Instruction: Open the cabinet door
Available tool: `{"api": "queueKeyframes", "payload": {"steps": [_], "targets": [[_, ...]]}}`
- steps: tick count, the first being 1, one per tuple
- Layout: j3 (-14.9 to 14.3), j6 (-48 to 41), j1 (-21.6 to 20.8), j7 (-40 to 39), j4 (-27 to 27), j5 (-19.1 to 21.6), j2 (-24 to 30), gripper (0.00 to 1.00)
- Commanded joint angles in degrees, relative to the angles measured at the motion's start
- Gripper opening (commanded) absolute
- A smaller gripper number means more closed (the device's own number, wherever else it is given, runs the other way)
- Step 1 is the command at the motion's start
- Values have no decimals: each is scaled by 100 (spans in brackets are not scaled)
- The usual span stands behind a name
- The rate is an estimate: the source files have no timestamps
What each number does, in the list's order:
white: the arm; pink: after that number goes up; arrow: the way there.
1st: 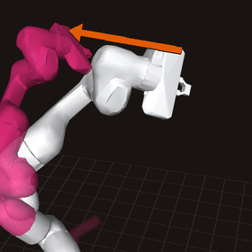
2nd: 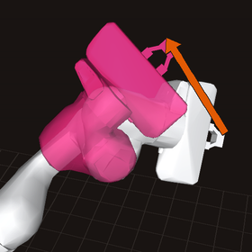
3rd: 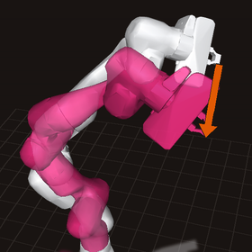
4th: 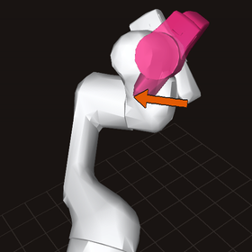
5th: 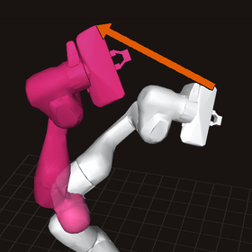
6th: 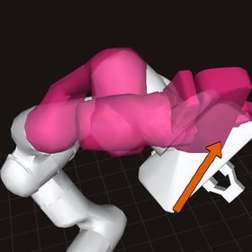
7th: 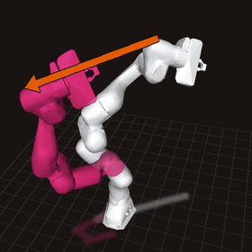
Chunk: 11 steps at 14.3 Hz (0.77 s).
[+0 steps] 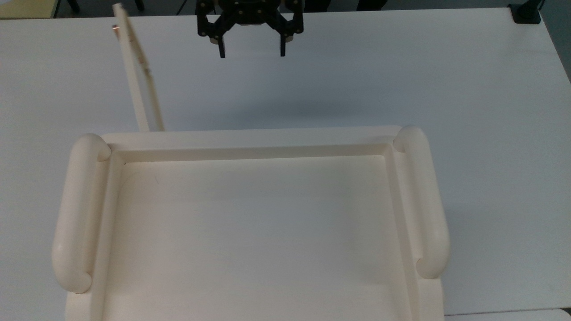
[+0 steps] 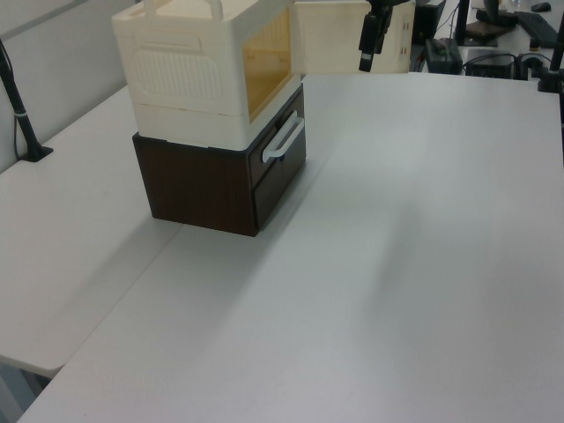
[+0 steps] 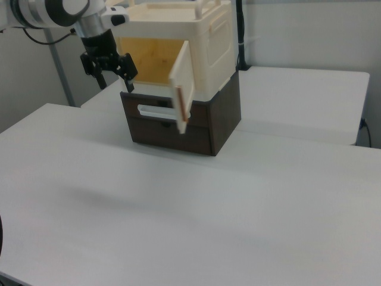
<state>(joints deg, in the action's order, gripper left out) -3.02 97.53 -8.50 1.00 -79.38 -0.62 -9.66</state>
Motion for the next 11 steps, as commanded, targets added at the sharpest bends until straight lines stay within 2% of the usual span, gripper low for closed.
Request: {"api": "queueKeyframes", "payload": {"steps": [1, 6, 11], "targets": [[3, -156, 164, -21, -674, -121, 481, 100], [12, -199, 296, -39, -1211, -166, 772, 100], [3, -208, 331, -39, -1212, -166, 755, 100]]}}
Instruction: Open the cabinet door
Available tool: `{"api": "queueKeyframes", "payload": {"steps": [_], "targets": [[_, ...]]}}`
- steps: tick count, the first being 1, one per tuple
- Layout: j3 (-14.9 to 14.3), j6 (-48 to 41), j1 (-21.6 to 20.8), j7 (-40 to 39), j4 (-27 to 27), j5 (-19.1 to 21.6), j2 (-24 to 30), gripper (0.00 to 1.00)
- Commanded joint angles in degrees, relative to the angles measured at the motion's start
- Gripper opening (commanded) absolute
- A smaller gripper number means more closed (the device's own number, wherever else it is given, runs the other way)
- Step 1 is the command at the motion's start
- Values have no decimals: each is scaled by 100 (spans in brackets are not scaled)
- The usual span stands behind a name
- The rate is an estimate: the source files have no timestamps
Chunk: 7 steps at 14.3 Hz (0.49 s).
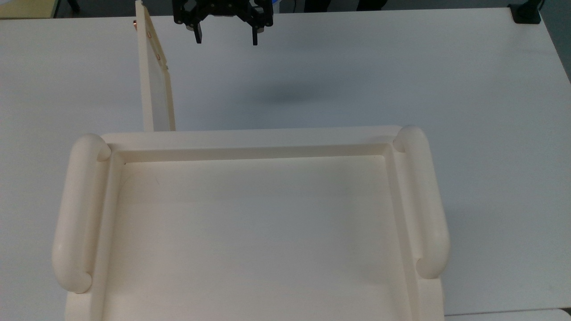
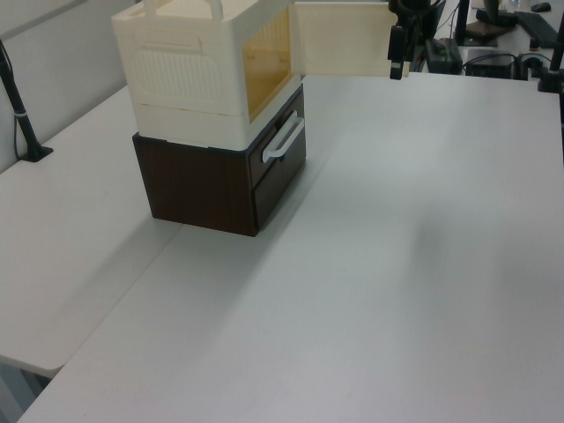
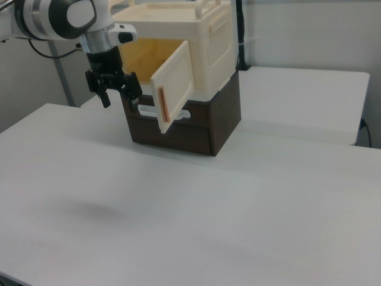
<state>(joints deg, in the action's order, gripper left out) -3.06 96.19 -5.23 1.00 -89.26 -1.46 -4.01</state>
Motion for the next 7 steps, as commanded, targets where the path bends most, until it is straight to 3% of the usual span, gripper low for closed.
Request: {"api": "queueKeyframes", "payload": {"steps": [1, 7], "targets": [[8, -66, 4, -39, -215, -83, 182, 100], [8, -119, -22, -39, -223, -170, 155, 100]]}}
